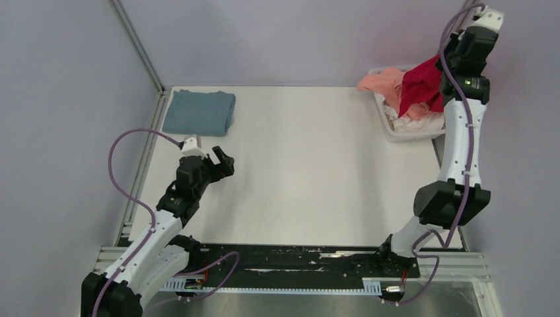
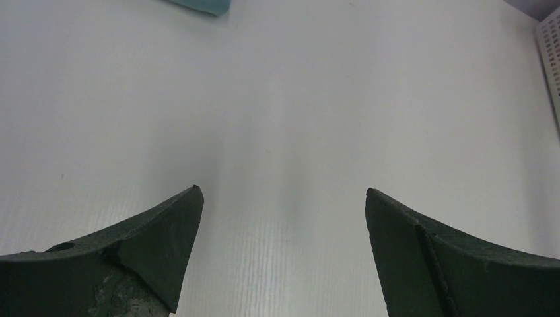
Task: Fold and stack the t-shirts
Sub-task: Grab crumpled tshirt from bin with the right arm, then move the tshirt to the center of the board
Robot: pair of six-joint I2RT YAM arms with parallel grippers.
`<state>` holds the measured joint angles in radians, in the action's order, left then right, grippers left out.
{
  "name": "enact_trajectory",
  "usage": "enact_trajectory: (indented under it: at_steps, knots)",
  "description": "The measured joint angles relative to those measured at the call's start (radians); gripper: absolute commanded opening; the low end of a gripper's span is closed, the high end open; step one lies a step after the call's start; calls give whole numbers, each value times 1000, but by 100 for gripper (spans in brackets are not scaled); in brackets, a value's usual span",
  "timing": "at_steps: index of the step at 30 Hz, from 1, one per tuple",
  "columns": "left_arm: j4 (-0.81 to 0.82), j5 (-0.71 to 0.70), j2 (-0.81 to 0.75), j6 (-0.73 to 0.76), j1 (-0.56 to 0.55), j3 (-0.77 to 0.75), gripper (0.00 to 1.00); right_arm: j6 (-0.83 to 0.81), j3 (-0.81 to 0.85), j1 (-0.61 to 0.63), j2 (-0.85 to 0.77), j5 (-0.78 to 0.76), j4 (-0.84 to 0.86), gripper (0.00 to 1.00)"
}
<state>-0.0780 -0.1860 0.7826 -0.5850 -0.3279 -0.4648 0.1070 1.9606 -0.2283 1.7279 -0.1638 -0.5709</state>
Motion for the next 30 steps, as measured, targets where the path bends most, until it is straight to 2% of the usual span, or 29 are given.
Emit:
enact_trajectory:
  at_steps: [6, 11, 14, 18, 20, 22, 27, 30]
  knots:
    - [0, 0, -6, 0, 0, 0, 100, -5, 64, -22, -174, 71, 144, 0]
    - [-2, 0, -17, -1, 0, 0, 100, 25, 99, -21, -236, 180, 284, 0]
    - [-3, 0, -30, -1, 0, 0, 100, 94, 155, -22, -235, 338, 308, 0]
    - [-10, 1, -50, -3, 0, 1, 100, 235, 166, 11, -239, 621, 346, 0]
    - [-16, 1, -64, -5, 0, 1, 100, 282, 151, 68, -239, 727, 355, 0]
    - [-23, 1, -80, -9, 0, 1, 100, 305, 120, 190, -239, 809, 359, 0]
    - [-59, -3, -139, -26, 0, 1, 100, 311, 71, 476, -224, 945, 343, 0]
    - [-93, -16, -175, -44, 0, 1, 100, 307, 41, 565, -227, 988, 346, 0]
